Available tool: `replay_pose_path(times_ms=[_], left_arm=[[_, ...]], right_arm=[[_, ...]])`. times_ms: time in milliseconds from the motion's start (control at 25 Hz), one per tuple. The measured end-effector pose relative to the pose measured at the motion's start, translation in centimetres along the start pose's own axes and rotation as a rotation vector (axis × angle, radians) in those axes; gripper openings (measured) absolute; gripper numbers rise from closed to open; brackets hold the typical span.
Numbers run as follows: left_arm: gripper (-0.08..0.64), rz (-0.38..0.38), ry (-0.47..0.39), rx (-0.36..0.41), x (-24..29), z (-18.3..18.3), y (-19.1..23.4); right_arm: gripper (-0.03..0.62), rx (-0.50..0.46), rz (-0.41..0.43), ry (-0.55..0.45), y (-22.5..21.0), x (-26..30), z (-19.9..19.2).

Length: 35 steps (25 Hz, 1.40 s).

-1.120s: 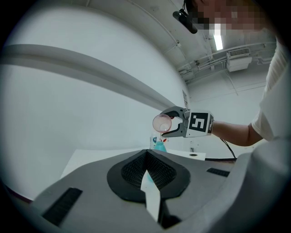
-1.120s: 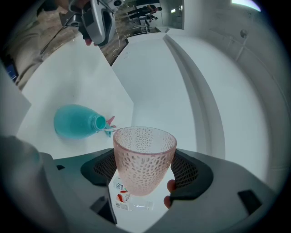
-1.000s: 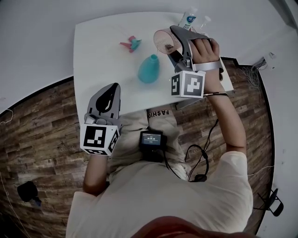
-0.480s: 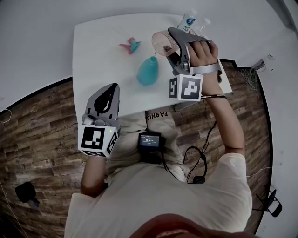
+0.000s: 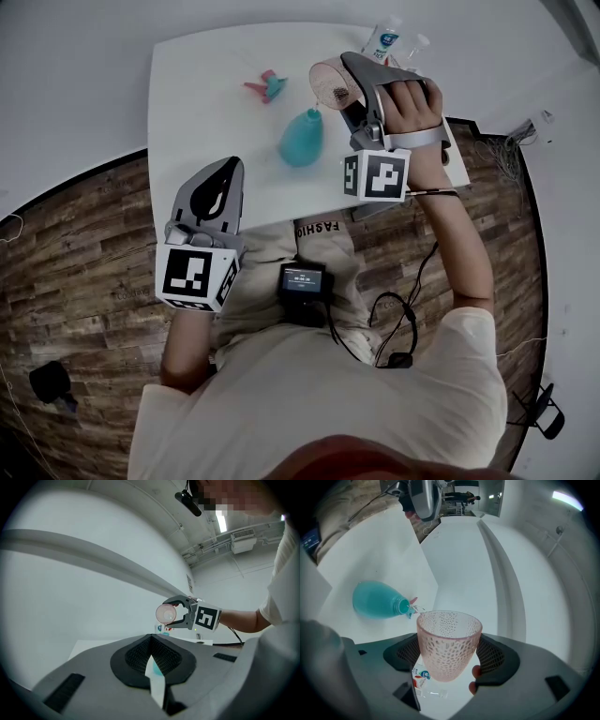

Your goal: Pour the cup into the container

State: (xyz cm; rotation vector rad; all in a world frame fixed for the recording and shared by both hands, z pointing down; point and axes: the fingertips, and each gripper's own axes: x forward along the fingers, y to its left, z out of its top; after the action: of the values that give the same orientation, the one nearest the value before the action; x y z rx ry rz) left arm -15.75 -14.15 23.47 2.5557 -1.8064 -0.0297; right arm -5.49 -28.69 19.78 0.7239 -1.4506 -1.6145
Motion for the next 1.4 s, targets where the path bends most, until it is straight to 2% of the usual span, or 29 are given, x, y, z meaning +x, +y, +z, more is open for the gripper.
replay_pose_path(times_ms=[1080,1400], left_arm=[[0.012,0.017,-0.004,-0.002,0.0,0.4,0.4],[0.012,0.027,-0.005,-0.001,-0.2,0.2,0.8]], right_arm=[[0.370,-0.104,-0.087,-0.050,-1.3,-0.9,1.0],[0.370,-0.239,-0.158,-0.081,-0.7,-1.4,1.9]])
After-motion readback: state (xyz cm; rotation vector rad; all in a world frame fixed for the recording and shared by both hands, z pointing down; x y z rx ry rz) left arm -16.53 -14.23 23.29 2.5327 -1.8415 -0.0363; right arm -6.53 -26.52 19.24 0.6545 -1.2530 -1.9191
